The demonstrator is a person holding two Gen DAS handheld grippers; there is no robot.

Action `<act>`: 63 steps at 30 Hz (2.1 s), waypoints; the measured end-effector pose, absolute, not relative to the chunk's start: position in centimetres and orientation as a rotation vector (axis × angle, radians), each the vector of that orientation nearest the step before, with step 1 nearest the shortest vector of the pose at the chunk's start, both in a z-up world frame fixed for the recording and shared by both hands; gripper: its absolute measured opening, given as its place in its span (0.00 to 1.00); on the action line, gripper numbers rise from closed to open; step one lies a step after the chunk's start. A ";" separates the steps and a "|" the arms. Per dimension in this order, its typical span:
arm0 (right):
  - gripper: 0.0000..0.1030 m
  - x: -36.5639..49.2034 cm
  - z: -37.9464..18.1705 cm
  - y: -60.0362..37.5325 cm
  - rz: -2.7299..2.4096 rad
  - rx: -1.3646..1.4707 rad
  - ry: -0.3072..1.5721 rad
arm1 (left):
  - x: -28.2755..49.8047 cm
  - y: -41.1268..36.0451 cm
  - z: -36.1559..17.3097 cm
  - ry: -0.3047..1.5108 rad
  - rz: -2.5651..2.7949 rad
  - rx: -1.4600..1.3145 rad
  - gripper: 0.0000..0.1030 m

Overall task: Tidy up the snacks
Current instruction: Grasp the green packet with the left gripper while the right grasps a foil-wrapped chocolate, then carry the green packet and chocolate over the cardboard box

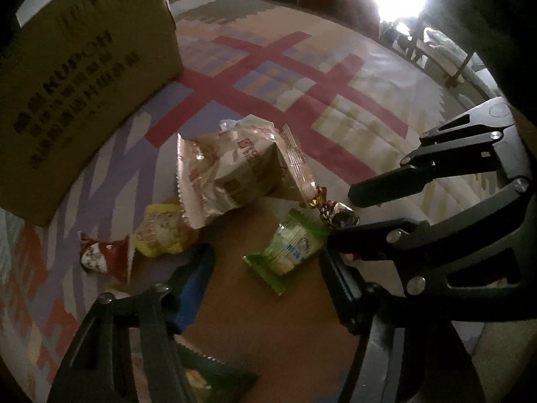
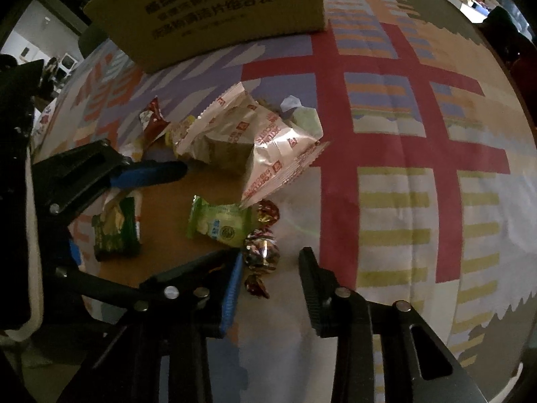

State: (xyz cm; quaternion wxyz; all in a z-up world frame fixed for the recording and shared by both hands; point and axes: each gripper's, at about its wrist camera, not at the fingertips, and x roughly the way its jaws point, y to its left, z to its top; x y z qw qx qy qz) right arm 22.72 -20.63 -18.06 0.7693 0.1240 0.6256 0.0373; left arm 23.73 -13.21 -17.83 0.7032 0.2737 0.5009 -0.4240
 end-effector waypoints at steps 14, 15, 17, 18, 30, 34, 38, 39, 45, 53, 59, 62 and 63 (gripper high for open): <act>0.22 22.4 -18.0 -21.0 0.089 0.272 1.347 | 24.2 -12.7 -17.4 1.154 -0.856 0.506 0.25; 0.22 22.4 -17.9 -21.0 0.088 0.274 1.346 | 24.2 -12.4 -17.4 1.170 -0.850 0.484 0.25; 0.21 22.1 -17.7 -20.9 0.093 0.275 1.343 | 24.1 -12.0 -17.2 1.197 -0.829 0.445 0.25; 0.21 22.0 -17.6 -20.9 0.093 0.274 1.342 | 24.1 -11.8 -17.1 1.203 -0.816 0.427 0.25; 0.21 21.1 -14.7 -20.0 0.120 0.228 1.276 | 23.0 -9.8 -14.2 1.163 -0.709 0.309 0.25; 0.21 20.9 -13.0 -20.0 0.127 0.215 1.233 | 23.0 -8.8 -12.5 1.135 -0.677 0.251 0.25; 0.21 20.9 -11.2 -20.1 0.136 0.210 1.186 | 23.1 -8.0 -10.2 1.089 -0.637 0.210 0.25; 0.21 20.9 -10.7 -20.1 0.137 0.208 1.173 | 23.2 -7.9 -9.6 1.074 -0.632 0.203 0.25; 0.21 21.3 -8.2 -19.4 0.153 0.186 1.101 | 23.0 -7.0 -6.2 0.985 -0.596 0.194 0.25; 0.21 22.3 -3.9 -19.3 0.181 0.176 0.981 | 23.9 -5.9 -1.4 0.881 -0.574 0.112 0.26; 0.22 24.0 -0.5 -19.4 0.187 0.168 0.883 | 25.3 -5.7 1.7 0.815 -0.558 0.098 0.26; 0.21 25.1 1.2 -19.5 0.180 0.166 0.836 | 26.1 -5.6 2.9 0.780 -0.538 0.102 0.26; 0.21 25.3 1.6 -19.5 0.179 0.162 0.826 | 26.4 -5.6 3.3 0.769 -0.533 0.104 0.26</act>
